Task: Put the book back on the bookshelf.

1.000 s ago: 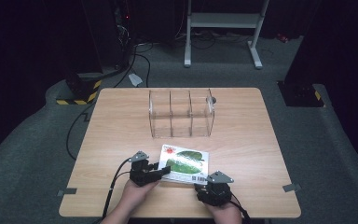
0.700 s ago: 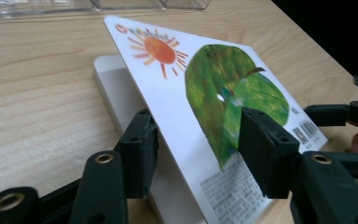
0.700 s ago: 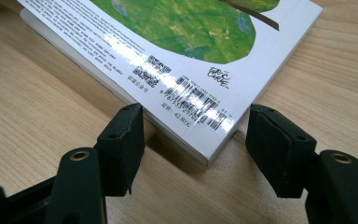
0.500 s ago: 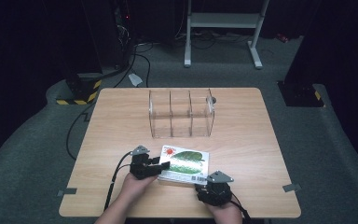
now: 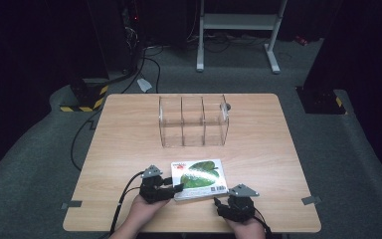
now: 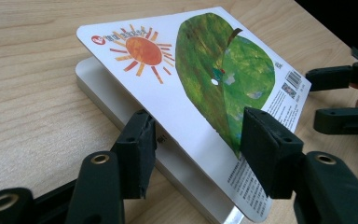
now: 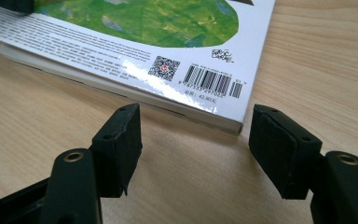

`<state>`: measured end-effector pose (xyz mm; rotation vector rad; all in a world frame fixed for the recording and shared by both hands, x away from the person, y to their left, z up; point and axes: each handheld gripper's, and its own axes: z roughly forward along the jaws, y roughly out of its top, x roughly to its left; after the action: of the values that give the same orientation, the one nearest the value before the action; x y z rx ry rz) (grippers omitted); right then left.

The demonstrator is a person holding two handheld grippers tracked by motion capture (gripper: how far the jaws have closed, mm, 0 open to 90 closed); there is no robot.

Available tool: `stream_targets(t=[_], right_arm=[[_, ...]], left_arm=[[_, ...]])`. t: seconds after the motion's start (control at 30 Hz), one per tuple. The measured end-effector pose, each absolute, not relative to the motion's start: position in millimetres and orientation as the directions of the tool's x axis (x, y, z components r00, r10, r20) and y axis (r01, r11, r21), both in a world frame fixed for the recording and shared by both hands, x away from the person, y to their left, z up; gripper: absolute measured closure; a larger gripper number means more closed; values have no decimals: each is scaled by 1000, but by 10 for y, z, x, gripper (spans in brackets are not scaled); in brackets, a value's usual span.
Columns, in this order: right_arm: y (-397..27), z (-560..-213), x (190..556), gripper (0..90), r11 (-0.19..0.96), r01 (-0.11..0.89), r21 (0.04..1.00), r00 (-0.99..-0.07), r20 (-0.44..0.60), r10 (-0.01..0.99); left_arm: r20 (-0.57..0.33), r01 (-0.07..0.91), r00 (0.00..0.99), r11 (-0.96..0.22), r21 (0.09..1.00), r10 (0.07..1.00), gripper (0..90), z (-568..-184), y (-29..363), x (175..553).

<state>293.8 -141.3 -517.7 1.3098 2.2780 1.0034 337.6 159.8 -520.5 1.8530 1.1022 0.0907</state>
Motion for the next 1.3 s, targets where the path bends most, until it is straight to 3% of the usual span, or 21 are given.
stream_targets(t=[0.27, 0.53, 0.73, 0.83, 1.17, 1.3], right_arm=[[-1490, -5050, 2966, 332, 262, 590, 763, -517, 107, 849], [-1424, -5116, 3281, 332, 241, 651, 720, -482, 147, 864], [-1397, -5149, 3279, 327, 235, 667, 706, -501, 192, 844], [-1386, -5160, 3239, 329, 240, 658, 714, -505, 182, 844], [-1402, -5191, 3155, 324, 242, 648, 722, -516, 183, 837], [-1399, -5187, 3151, 317, 240, 645, 726, -512, 176, 841]], left_arm=[[-378, 643, 572, -111, 758, 728, 426, -5195, 1610, 3459], [-404, 660, 551, -85, 746, 730, 426, -5231, 1565, 3570], [-404, 661, 547, -82, 746, 733, 443, -5235, 1539, 3590], [-402, 663, 552, -93, 743, 731, 494, -5229, 1544, 3575], [-234, 530, 642, -202, 824, 730, 596, -5142, 1554, 3434], [-213, 502, 655, -207, 840, 725, 623, -5112, 1558, 3391]])
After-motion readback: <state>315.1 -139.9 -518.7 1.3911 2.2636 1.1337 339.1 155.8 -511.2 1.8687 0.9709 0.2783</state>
